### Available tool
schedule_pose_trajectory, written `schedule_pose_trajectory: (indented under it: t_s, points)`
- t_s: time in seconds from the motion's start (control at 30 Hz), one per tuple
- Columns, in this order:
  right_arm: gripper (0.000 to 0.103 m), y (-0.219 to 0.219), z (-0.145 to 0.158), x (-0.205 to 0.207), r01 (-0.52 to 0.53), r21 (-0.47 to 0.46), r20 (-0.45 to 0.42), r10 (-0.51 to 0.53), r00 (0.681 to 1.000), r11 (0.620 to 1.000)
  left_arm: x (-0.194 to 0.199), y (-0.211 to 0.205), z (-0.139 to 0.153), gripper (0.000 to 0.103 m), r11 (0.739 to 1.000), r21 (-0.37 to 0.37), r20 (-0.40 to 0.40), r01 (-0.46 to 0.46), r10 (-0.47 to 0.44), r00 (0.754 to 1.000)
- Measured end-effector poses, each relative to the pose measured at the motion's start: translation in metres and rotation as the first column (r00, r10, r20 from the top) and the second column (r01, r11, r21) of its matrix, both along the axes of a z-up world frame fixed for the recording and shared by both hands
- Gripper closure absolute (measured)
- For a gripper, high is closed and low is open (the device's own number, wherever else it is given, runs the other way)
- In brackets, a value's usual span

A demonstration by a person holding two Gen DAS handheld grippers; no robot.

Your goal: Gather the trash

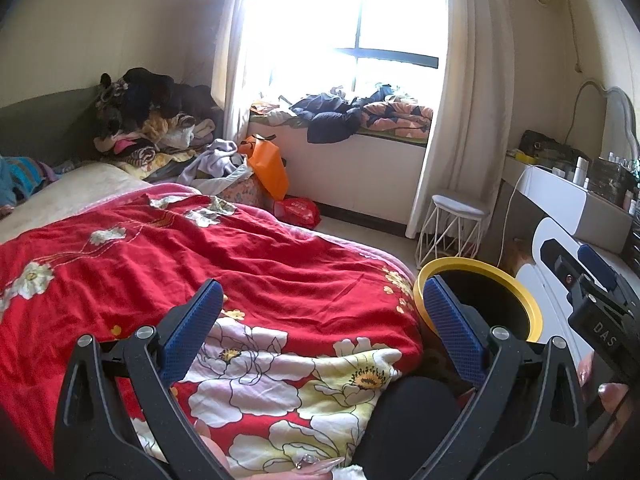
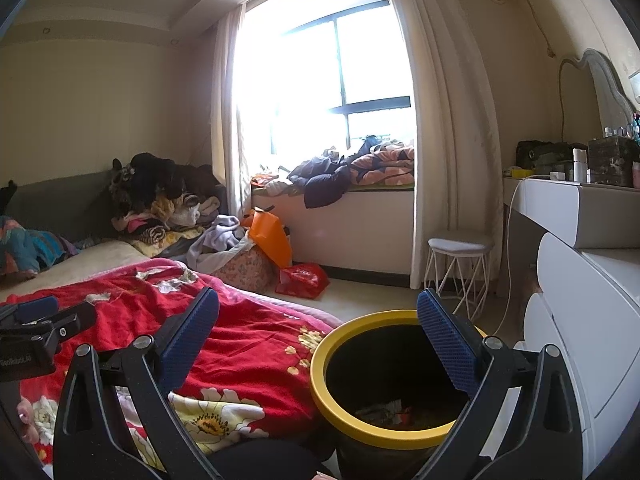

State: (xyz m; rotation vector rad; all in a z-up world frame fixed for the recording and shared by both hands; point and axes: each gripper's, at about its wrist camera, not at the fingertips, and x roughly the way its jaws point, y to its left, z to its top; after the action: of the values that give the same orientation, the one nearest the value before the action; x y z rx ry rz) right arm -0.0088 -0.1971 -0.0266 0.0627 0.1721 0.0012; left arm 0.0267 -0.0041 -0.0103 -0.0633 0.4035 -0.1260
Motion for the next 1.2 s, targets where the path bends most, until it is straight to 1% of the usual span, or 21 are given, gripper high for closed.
schedule_pose_trajectory:
  t_s: [0.47, 0.73, 0.87, 0.93, 1.03, 1.1, 1.2]
  points:
    - [0.006, 0.000, 0.001, 0.001, 0.002, 0.004, 0.000, -0.002, 1.000, 1.000, -0.001, -0.002, 0.003, 0.011, 1.000, 0.002, 0.004, 0.002, -0.002, 1.000]
    - [0.006, -0.001, 0.001, 0.000, 0.002, 0.003, 0.003, -0.002, 1.000, 1.000, 0.001, -0.002, 0.005, 0.011, 1.000, 0.008, -0.007, 0.002, -0.002, 1.000]
    - [0.006, 0.001, 0.002, 0.000, -0.006, 0.000, 0.006, 0.006, 1.000, 1.000, 0.005, -0.001, 0.002, 0.011, 0.999, 0.035, -0.020, -0.041, 0.041, 0.999]
    - [0.006, 0.004, 0.007, 0.003, -0.027, 0.006, 0.004, 0.027, 1.000, 1.000, 0.005, 0.005, 0.001, 0.011, 0.998, 0.028, -0.032, -0.049, 0.050, 0.998]
    - [0.006, 0.018, 0.017, 0.012, -0.084, 0.011, -0.010, 0.084, 0.996, 0.996, 0.005, 0.021, 0.002, 0.011, 0.996, -0.001, -0.049, -0.087, 0.087, 0.995]
    - [0.006, 0.033, 0.024, 0.018, -0.141, 0.010, -0.018, 0.141, 0.990, 0.990, 0.001, 0.038, 0.003, 0.011, 0.992, -0.023, -0.053, -0.125, 0.124, 0.991]
    - [0.006, 0.068, 0.035, 0.033, -0.255, 0.017, -0.036, 0.256, 0.966, 0.967, -0.006, 0.071, 0.004, 0.011, 0.979, -0.053, -0.071, -0.197, 0.193, 0.979]
